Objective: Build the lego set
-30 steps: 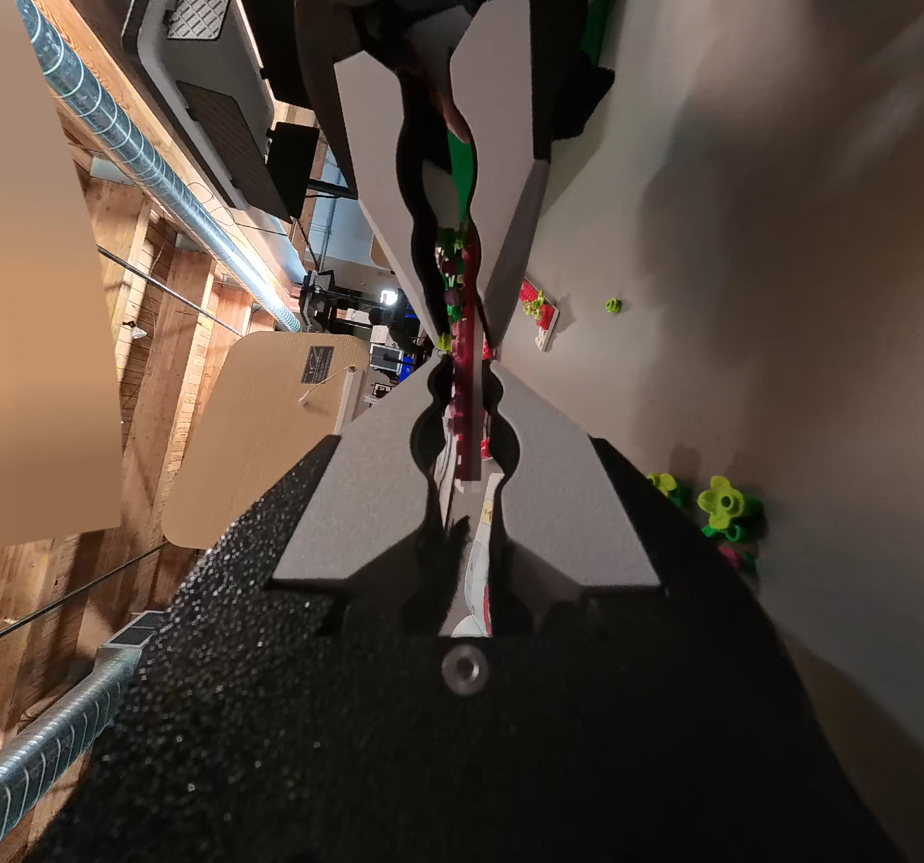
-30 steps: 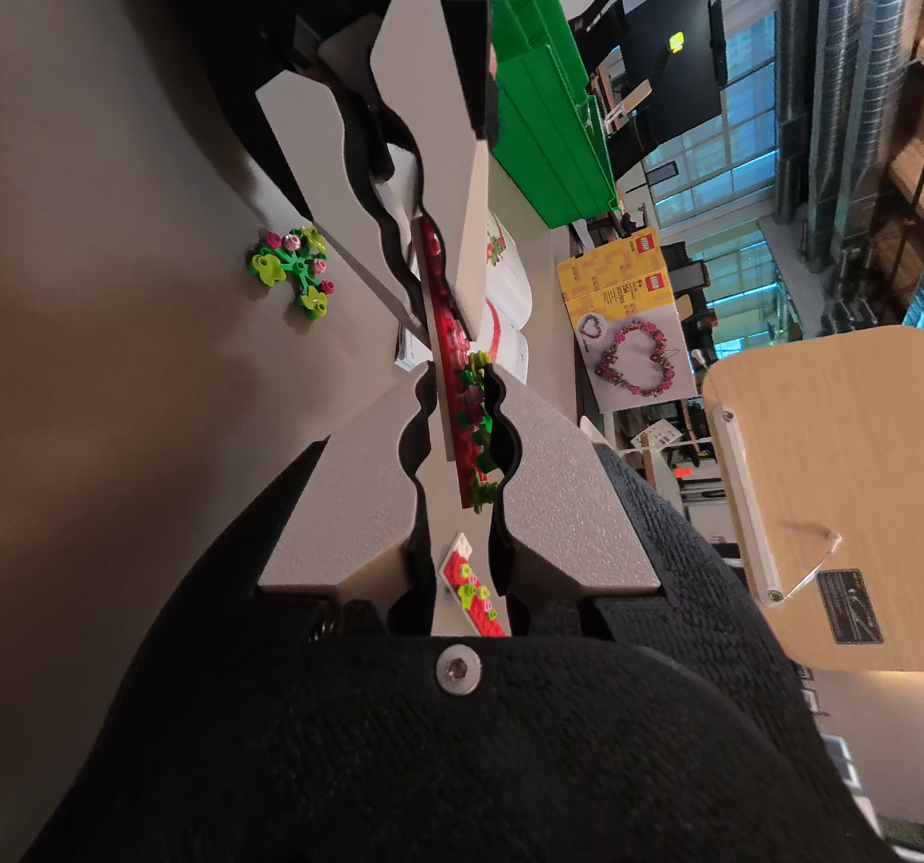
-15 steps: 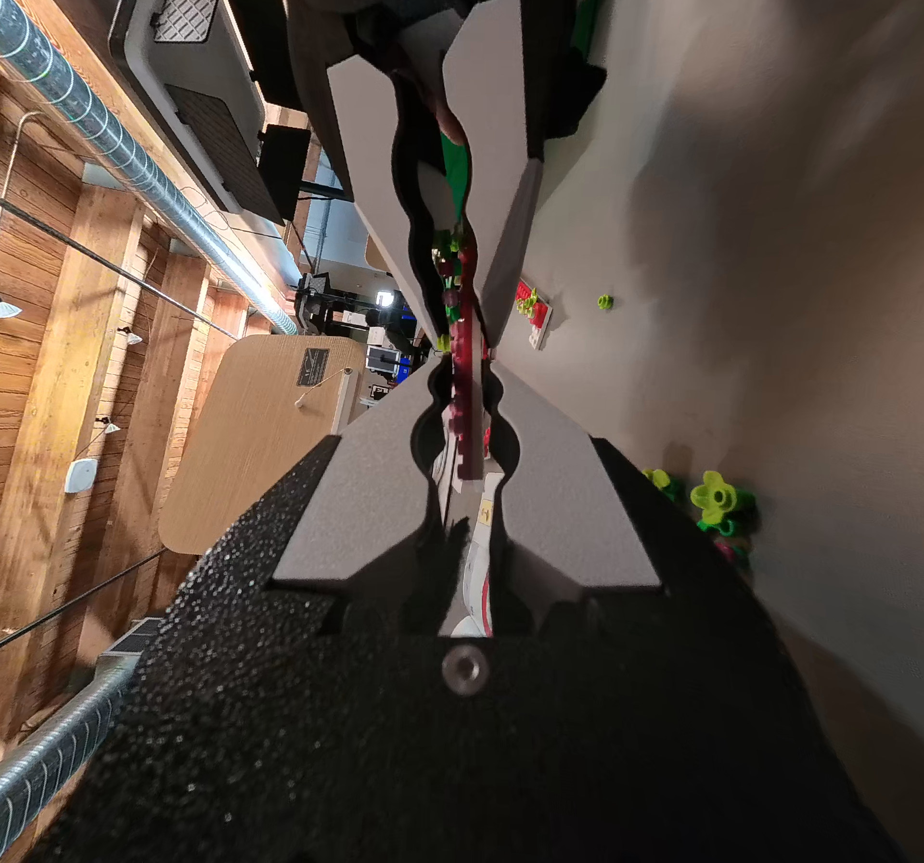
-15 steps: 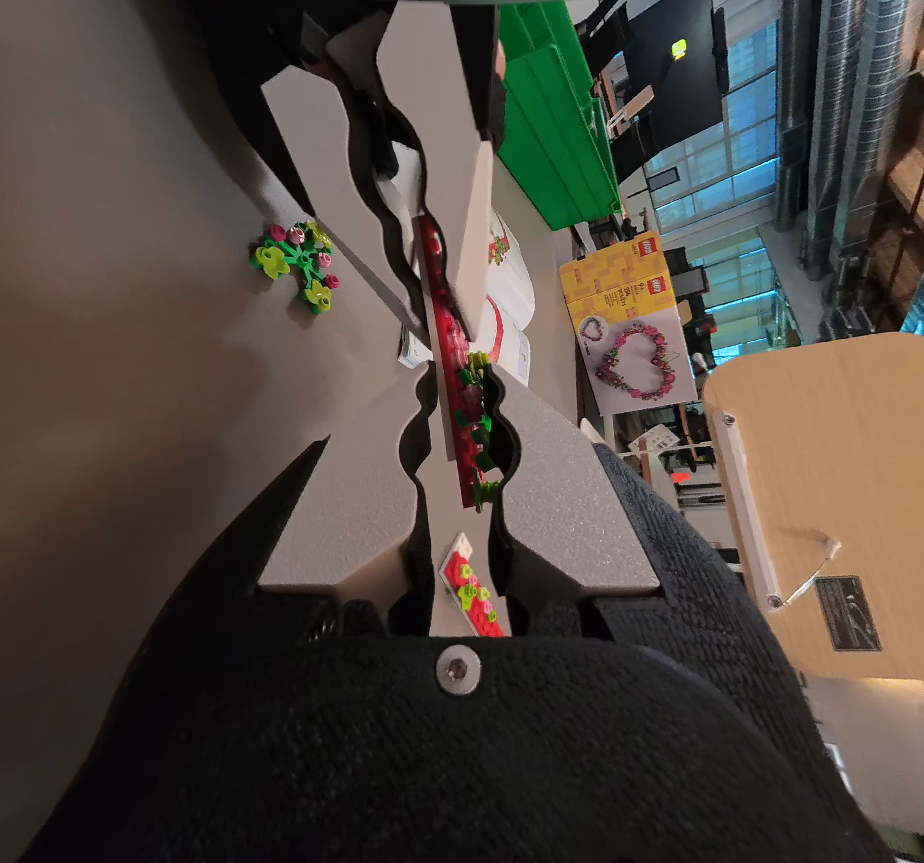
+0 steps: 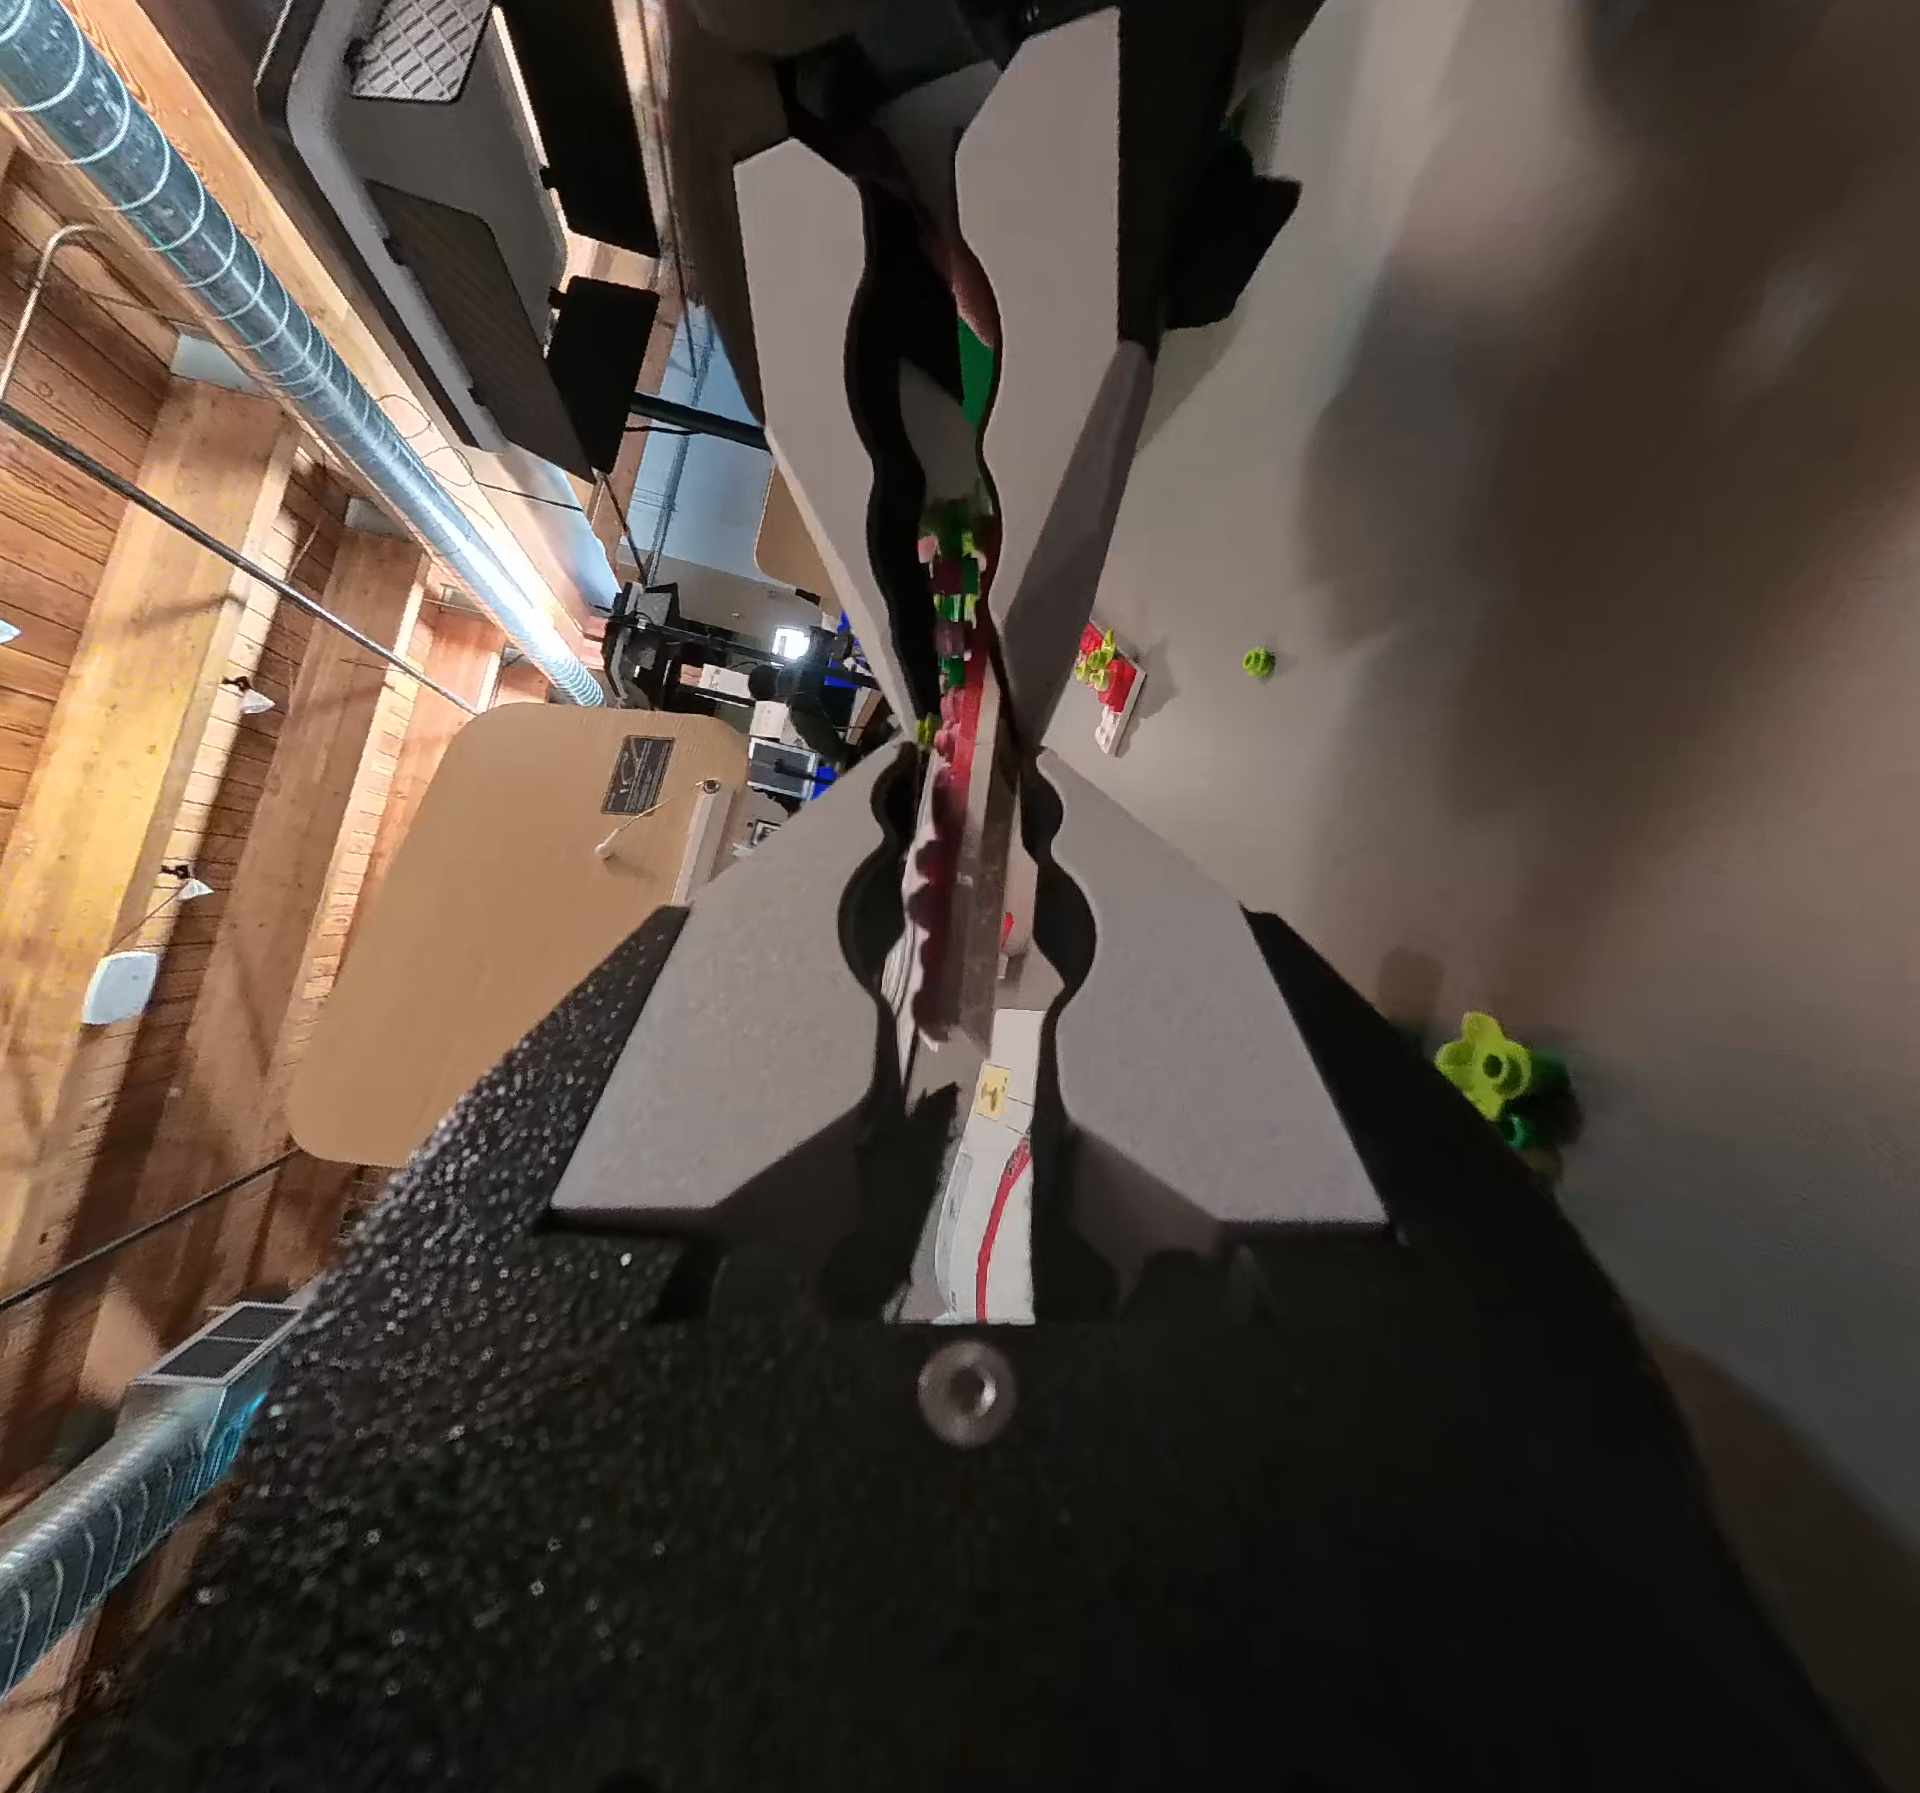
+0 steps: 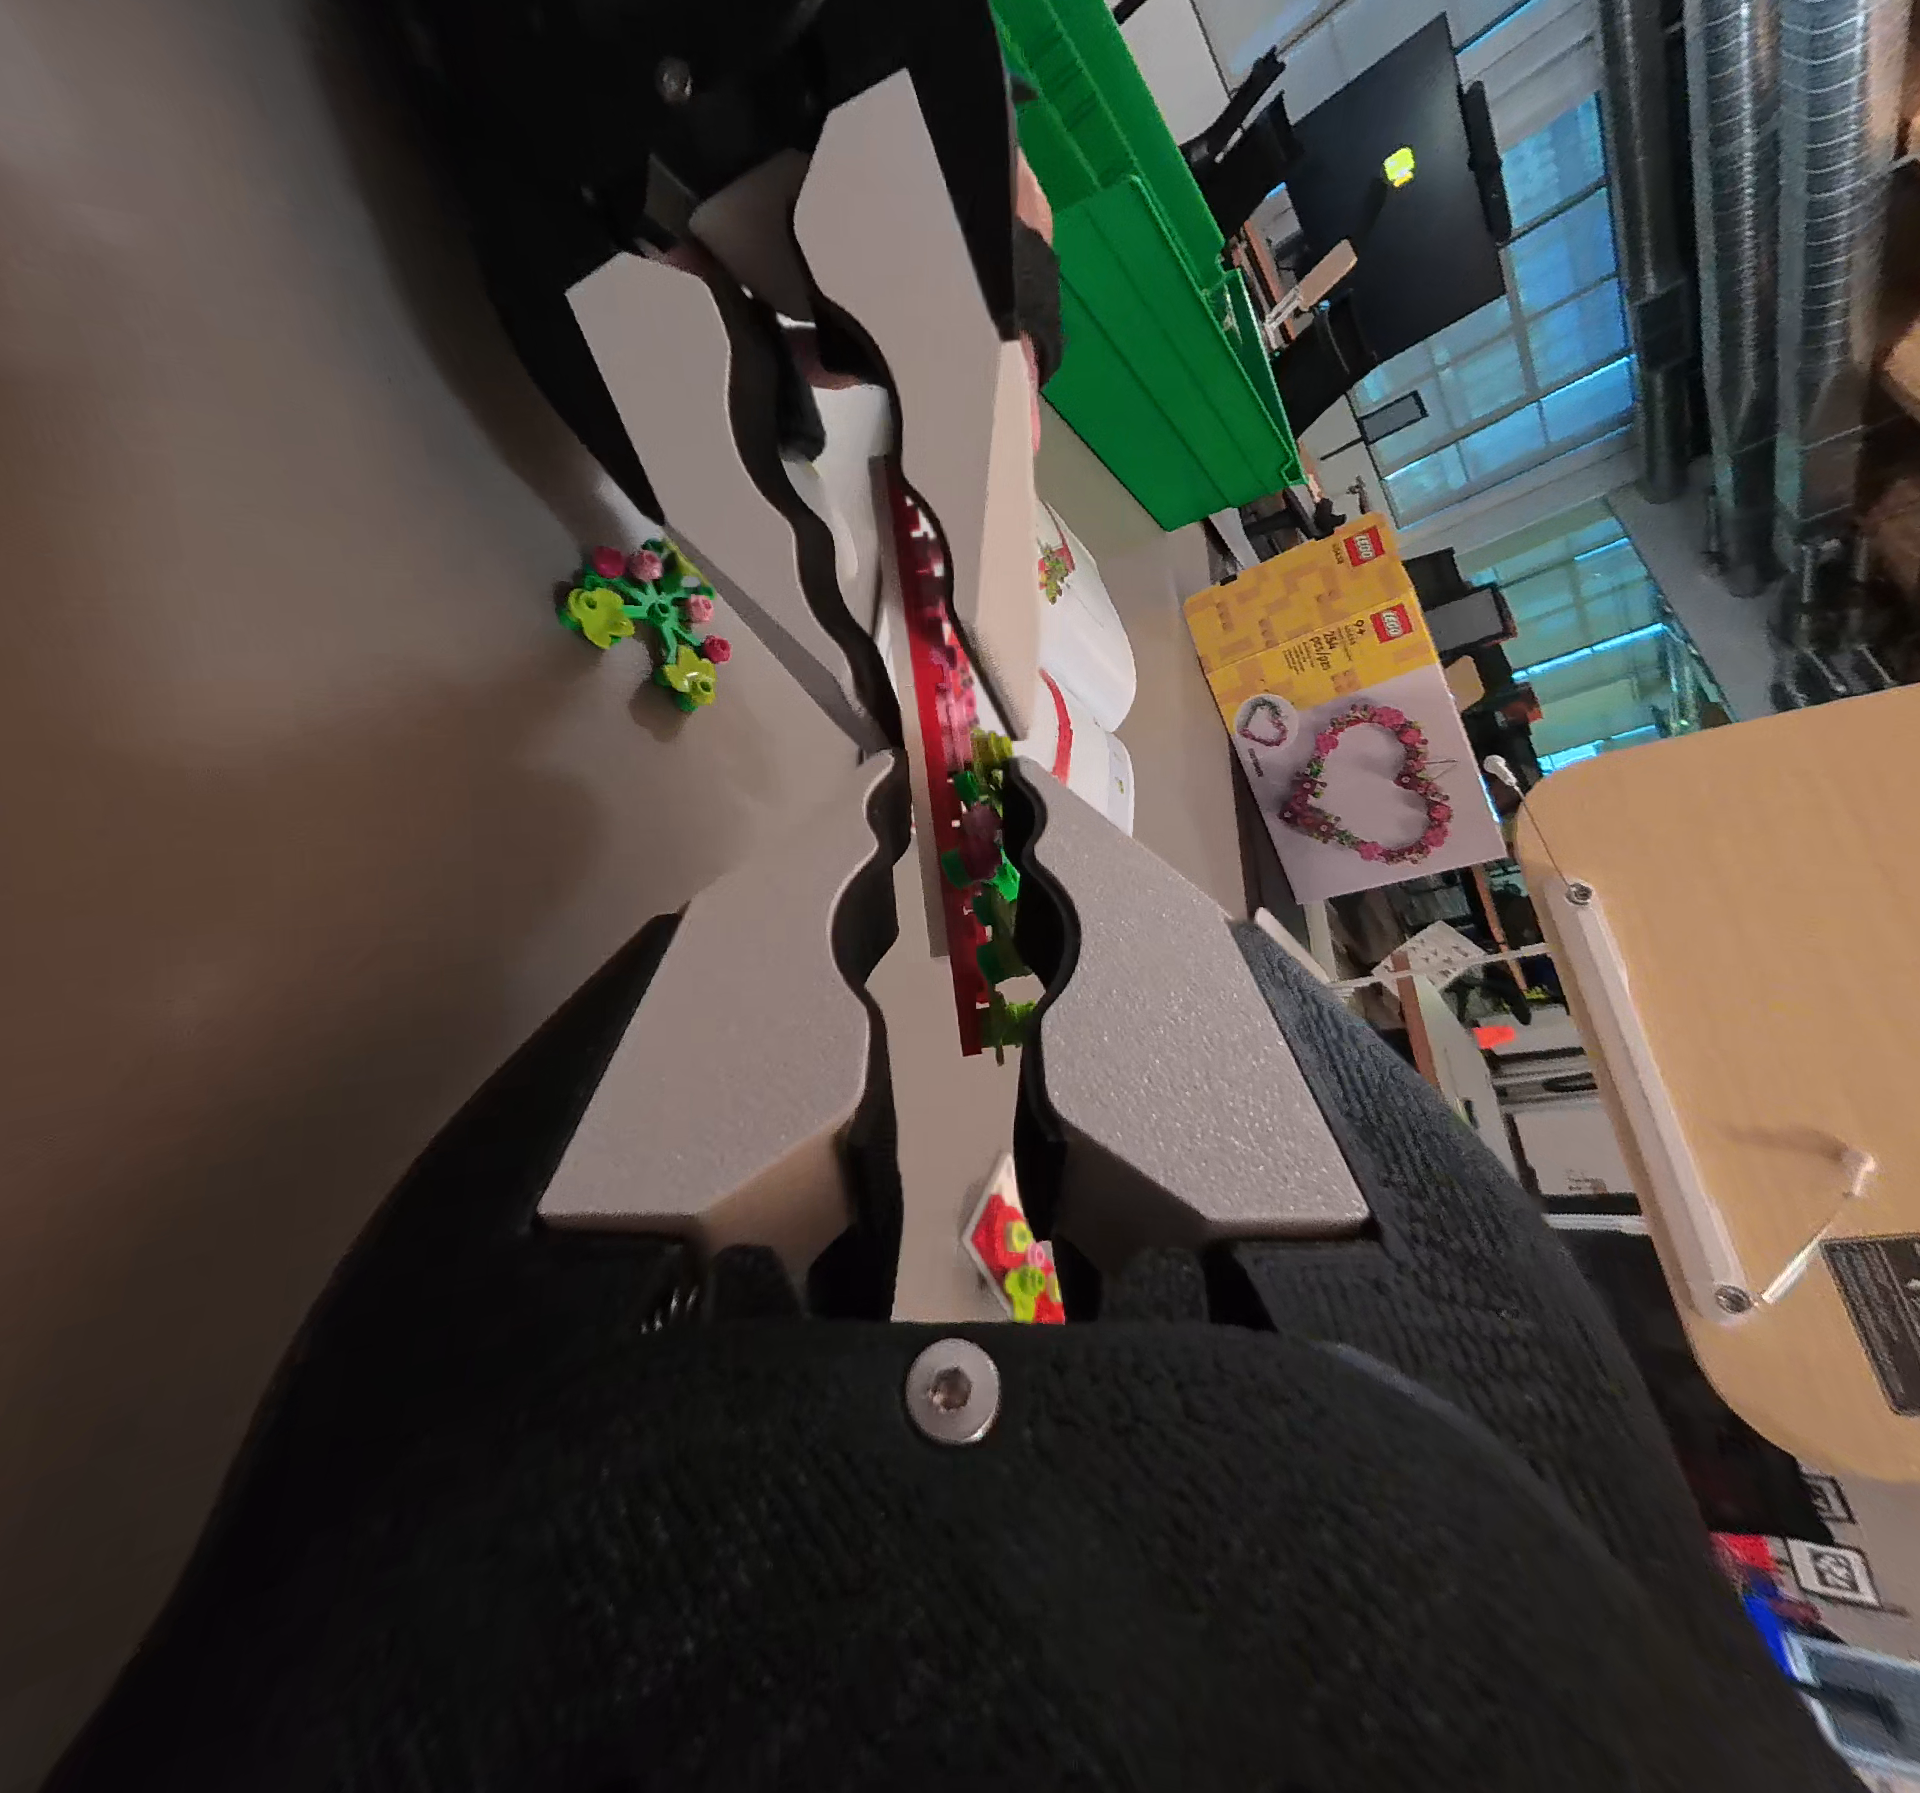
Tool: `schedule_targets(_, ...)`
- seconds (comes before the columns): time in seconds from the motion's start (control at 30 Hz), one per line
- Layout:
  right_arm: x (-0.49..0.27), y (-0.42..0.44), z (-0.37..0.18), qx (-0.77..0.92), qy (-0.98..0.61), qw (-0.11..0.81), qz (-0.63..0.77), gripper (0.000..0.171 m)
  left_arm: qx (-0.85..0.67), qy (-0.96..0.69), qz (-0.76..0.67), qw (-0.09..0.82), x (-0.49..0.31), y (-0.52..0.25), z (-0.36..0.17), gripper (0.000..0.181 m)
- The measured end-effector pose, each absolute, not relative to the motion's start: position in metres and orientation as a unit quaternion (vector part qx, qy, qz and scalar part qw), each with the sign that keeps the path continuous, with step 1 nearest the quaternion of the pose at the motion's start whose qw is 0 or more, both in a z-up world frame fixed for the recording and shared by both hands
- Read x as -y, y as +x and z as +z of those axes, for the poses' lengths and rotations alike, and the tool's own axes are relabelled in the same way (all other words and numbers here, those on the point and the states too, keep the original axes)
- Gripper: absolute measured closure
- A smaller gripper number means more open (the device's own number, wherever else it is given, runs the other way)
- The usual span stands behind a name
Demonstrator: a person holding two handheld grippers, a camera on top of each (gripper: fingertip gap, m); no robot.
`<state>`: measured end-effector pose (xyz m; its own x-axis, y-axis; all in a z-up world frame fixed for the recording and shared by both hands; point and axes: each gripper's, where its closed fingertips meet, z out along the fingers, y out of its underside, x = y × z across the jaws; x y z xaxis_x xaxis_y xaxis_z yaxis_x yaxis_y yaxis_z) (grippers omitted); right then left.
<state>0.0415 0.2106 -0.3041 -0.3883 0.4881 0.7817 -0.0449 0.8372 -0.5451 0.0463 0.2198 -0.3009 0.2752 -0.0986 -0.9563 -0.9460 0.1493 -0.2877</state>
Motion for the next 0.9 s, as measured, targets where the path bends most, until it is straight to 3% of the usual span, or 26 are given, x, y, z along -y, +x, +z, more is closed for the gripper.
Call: schedule_targets(0.9, -0.208, 0.040, -0.296, 0.785, -0.172, 0.544, 0.241, 0.154, -0.480, -0.506, 0.432, 0.572, -0.219, 0.043, -0.291, 0.169)
